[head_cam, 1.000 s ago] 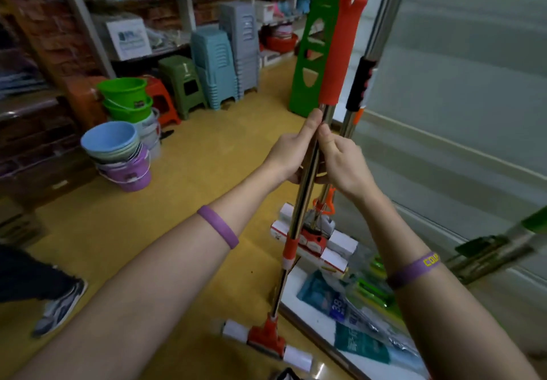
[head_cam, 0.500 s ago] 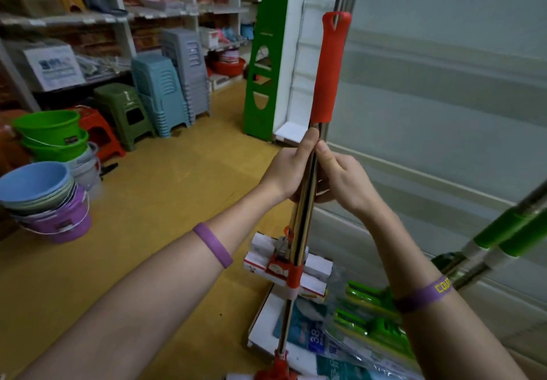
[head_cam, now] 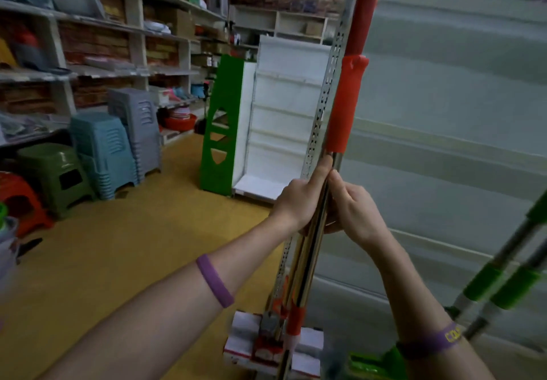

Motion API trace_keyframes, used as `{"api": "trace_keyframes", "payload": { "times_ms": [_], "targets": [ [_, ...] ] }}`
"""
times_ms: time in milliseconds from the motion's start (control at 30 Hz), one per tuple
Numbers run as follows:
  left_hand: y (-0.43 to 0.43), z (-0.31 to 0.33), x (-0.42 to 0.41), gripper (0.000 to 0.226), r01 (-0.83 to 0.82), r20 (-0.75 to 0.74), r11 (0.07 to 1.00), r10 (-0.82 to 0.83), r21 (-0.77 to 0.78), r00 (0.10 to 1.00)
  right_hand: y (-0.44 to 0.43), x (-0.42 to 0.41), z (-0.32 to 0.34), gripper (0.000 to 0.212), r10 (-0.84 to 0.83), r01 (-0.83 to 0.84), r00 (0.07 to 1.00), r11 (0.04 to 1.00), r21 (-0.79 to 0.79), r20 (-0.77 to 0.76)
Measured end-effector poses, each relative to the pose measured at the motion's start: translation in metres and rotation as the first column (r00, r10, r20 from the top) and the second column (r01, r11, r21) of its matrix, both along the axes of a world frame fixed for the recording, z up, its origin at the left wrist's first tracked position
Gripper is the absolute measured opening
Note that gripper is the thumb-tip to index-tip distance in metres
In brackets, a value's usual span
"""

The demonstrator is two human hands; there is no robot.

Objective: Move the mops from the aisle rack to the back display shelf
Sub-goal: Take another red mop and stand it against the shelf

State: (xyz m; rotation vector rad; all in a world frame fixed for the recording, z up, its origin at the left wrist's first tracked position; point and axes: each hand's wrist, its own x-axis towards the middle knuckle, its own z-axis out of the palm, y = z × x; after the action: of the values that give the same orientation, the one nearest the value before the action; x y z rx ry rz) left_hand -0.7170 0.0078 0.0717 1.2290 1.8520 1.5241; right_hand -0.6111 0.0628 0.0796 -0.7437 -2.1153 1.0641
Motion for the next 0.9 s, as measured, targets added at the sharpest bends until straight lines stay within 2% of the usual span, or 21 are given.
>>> {"api": "trace_keyframes", "payload": {
  "times_ms": [200, 433, 567, 767, 900],
  "targets": [
    [-0.003, 0.023, -0.016, 0.112, 0.070, -0.047, 0.997, -0.069, 0.032, 0.996, -0.006, -0.012, 0.020, 0.085, 0.002, -0.002, 0.999, 1.000, -0.001, -0.040],
    [-0.007, 0.056, -0.016, 0.089, 0.095, -0.087, 0.993, -0.088, 0.076, 0.992, -0.007, -0.014, 0.046, 0.072, 0.012, -0.015, 0.994, 1.000, -0.024, -0.110],
    [-0.001, 0.076, -0.016, 0.099, 0.058, -0.079, 0.994, -0.050, 0.097, 0.996, -0.005, -0.014, 0.065, 0.071, 0.005, -0.005, 0.992, 1.000, 0.004, -0.128],
    [0.002, 0.108, -0.015, 0.086, 0.013, -0.094, 0.992, 0.000, 0.129, 0.996, 0.005, -0.021, 0.097, 0.078, -0.019, 0.029, 0.992, 0.997, 0.074, -0.123],
    [0.007, 0.122, -0.019, 0.099, 0.025, -0.057, 0.992, -0.018, 0.124, 0.998, 0.006, -0.023, 0.115, 0.078, -0.035, 0.045, 0.990, 0.997, 0.070, -0.137]
  ]
}}
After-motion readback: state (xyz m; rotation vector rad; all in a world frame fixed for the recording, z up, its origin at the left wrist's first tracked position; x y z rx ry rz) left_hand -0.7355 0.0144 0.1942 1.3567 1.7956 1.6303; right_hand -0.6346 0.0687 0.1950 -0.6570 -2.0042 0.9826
